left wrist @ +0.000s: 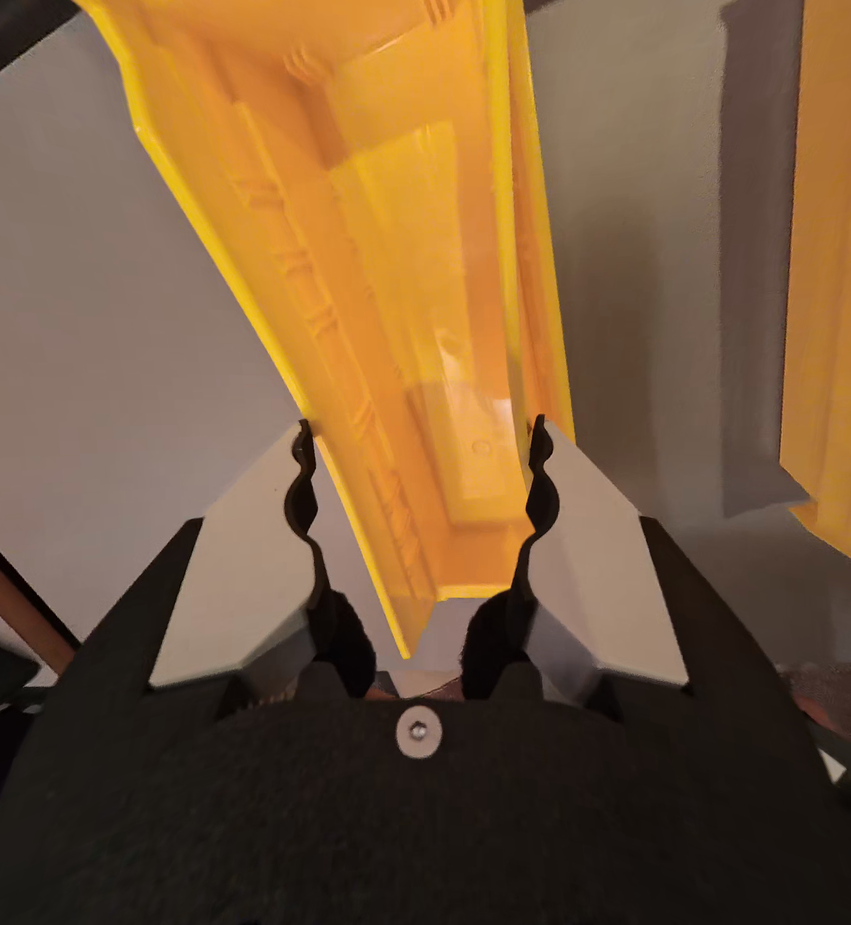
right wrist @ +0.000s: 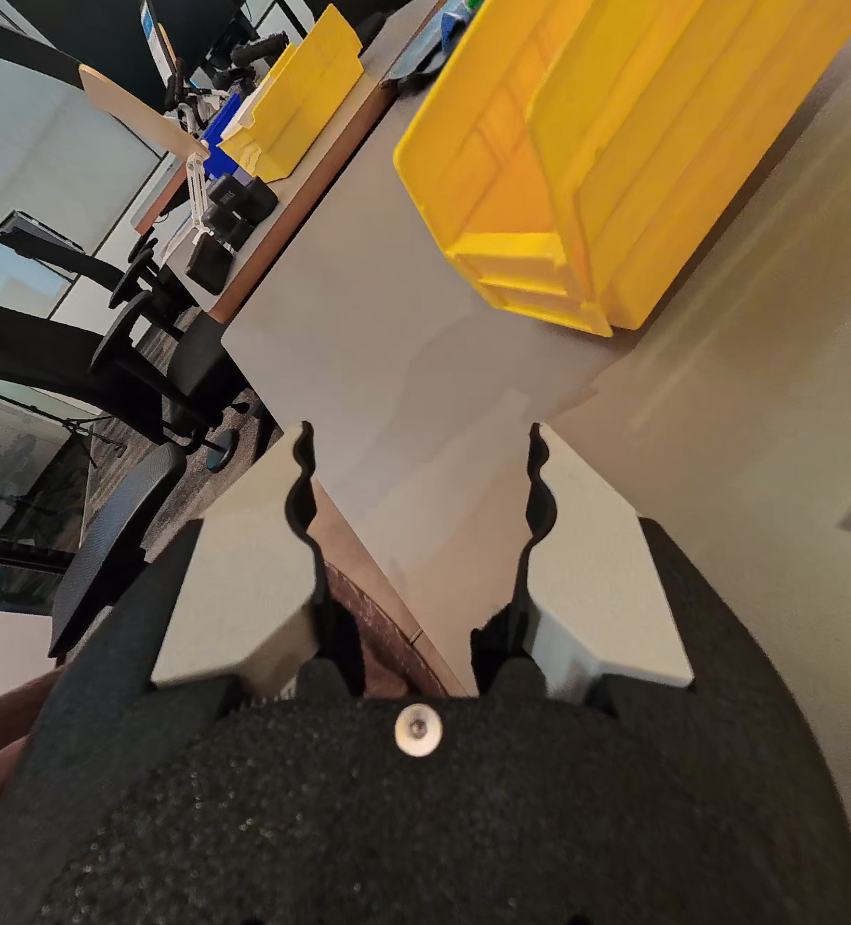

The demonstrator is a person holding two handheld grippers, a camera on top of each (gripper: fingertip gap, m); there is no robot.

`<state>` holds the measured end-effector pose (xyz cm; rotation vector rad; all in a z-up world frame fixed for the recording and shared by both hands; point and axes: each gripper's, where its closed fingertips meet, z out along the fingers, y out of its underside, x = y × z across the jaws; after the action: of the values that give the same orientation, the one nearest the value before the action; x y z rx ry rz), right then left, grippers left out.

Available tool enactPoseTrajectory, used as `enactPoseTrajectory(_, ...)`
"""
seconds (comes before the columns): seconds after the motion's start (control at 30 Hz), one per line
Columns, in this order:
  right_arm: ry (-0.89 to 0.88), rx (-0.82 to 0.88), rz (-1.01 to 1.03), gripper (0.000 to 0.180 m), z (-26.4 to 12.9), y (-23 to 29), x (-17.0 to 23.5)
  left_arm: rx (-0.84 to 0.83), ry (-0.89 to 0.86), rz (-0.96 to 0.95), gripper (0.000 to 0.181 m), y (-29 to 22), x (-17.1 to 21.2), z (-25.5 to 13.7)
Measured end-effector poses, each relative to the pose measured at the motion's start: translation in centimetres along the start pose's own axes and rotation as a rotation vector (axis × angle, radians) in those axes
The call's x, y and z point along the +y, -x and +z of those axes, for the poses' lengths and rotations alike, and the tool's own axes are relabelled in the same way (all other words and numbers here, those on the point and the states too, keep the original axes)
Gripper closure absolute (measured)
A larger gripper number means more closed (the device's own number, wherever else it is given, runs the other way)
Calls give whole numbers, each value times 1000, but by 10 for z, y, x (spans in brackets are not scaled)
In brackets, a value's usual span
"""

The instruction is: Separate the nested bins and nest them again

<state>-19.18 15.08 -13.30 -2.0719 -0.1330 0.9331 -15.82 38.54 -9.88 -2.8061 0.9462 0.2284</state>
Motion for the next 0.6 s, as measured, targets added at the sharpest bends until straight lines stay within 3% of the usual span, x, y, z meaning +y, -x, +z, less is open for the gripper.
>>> enactPoseTrajectory(0.27, 4, 12, 1, 95, 1, -3, 0, -60, 25, 102, 96, 5, 10, 1)
enactPoseTrajectory(0.6, 13, 23, 8, 95, 1, -7, 2, -16, -2, 111, 94, -4, 7, -9)
